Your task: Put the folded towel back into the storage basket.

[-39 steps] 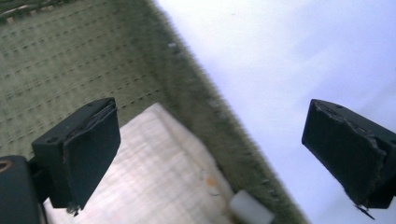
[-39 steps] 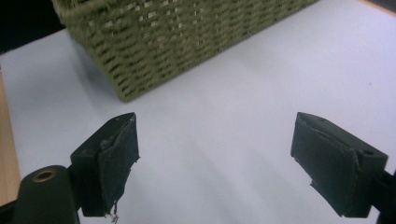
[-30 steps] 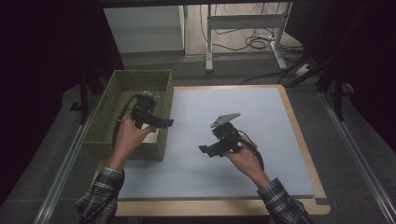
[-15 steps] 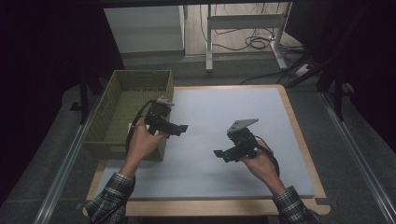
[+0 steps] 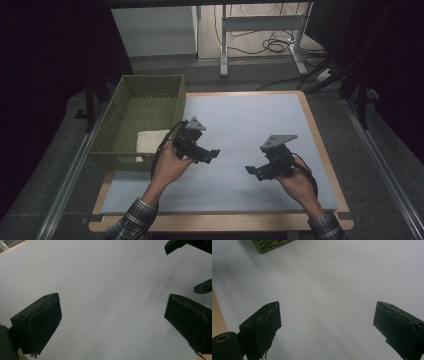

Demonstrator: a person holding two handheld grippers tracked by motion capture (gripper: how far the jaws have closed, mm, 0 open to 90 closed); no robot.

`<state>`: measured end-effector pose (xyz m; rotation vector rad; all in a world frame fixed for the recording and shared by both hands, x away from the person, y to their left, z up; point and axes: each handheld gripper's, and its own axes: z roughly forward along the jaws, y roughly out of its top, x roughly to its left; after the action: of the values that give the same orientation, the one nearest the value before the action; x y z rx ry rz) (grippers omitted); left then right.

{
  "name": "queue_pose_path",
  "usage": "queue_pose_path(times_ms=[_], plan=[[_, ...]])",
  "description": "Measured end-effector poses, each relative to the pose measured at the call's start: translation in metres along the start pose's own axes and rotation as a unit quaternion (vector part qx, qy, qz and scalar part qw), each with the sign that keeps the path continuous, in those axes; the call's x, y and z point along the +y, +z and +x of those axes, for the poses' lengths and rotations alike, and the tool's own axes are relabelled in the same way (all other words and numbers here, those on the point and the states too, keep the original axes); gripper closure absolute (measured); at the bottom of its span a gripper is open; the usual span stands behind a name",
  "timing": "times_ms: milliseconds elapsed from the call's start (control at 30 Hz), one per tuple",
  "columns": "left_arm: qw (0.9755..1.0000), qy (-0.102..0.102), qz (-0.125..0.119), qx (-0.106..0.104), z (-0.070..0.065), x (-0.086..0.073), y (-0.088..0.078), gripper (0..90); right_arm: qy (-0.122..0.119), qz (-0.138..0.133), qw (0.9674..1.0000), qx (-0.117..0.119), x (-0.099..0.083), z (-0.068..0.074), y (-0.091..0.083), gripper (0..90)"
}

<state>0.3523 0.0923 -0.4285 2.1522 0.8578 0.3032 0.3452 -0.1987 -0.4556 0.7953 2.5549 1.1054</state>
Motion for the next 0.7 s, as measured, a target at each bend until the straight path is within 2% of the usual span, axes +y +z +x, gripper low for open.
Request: queue_pose_path(times_ms=[133, 267, 467, 700], plan=[[0.9999, 0.010, -0.005, -0.010, -0.013, -0.007, 0.005, 1.1, 0.001, -0.002, 1.0000, -0.002, -0.007, 0.001, -0.006, 7.4], [0.9997, 0.021, -0.008, -0.008, -0.022, -0.012, 0.008, 1.1, -0.002, 0.000, 1.0000, -0.009, -0.015, 0.002, -0.012, 7.0], [0.9995, 0.025, -0.015, -0.010, -0.034, -0.023, 0.010, 1.1, -0.002, 0.002, 0.9999, -0.015, -0.026, 0.003, -0.018, 6.4], [0.9993, 0.020, -0.029, -0.013, -0.045, -0.047, 0.009, 1.4, 0.007, -0.004, 0.9996, -0.028, -0.044, 0.003, -0.029, 5.9]])
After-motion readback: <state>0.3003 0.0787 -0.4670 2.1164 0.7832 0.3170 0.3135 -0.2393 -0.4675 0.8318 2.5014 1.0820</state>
